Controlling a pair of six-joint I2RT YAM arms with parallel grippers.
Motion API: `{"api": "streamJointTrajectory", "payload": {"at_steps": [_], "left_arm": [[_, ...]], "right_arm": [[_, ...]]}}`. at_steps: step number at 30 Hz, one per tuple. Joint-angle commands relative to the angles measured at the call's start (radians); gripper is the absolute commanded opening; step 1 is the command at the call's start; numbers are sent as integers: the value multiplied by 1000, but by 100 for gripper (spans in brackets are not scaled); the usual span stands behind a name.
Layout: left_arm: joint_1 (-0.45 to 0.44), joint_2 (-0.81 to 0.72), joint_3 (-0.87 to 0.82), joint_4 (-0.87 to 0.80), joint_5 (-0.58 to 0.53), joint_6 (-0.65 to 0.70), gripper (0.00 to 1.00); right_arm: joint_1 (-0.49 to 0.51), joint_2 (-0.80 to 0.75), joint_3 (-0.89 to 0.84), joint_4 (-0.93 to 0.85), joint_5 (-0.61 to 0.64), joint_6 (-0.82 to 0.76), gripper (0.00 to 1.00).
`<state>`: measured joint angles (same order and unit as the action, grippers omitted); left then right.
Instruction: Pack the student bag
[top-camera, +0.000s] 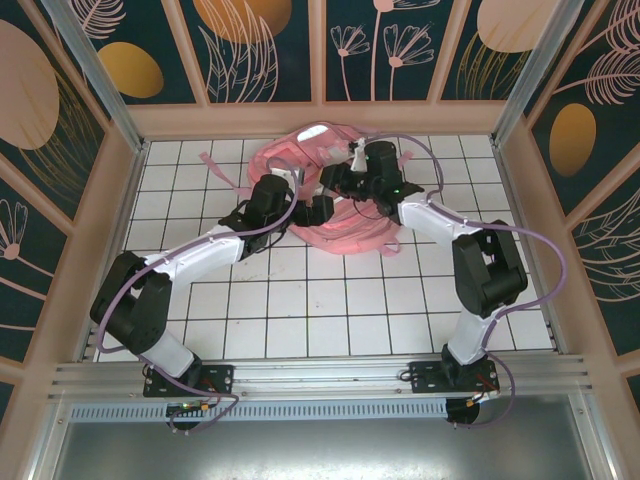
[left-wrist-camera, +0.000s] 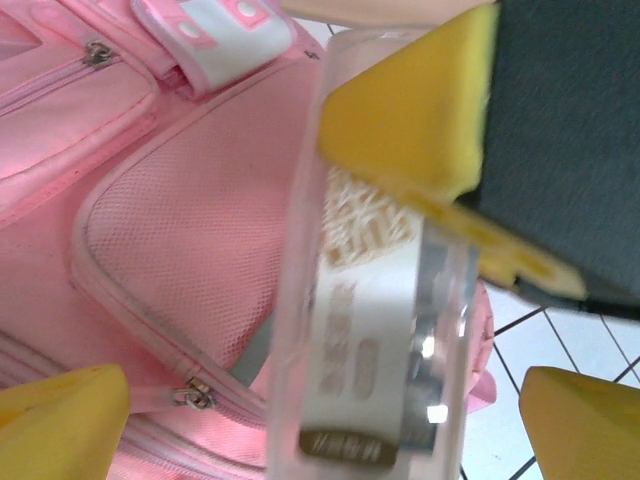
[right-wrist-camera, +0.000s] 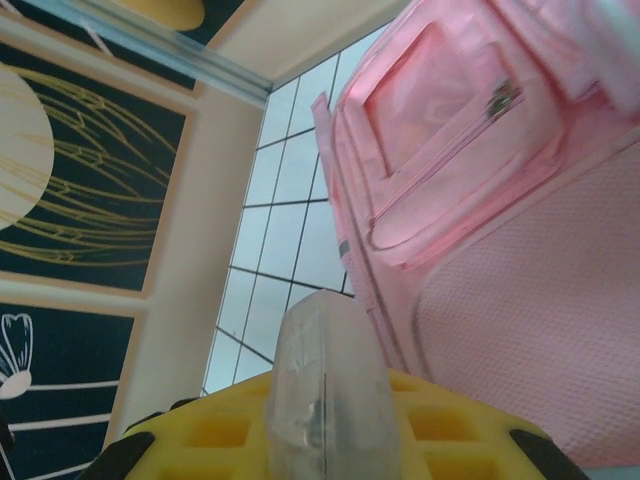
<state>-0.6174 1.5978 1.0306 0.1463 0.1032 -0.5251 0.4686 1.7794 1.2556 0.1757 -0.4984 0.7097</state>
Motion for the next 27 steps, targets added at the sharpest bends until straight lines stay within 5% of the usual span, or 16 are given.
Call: {"api": "streamJointTrajectory", "payload": {"at_steps": [1, 8, 16, 21, 27], "left_arm": [[-1, -17, 40, -55, -27, 65, 99], [-36, 180, 244, -285, -38, 231, 88], [-134, 410, 562, -532, -205, 449, 84], [-142, 511, 695, -631, -211, 500, 79], [-152, 556, 734, -674, -365, 570, 75]], "right_arm": [[-67, -79, -37, -19, 12, -9, 9], [-269, -252, -210, -80, 43, -36, 10], [-489, -398, -296, -213, 32, -135, 10], [-545, -440, -316, -243, 15, -160, 10], [-565, -460, -348, -228, 3, -152, 10]]}}
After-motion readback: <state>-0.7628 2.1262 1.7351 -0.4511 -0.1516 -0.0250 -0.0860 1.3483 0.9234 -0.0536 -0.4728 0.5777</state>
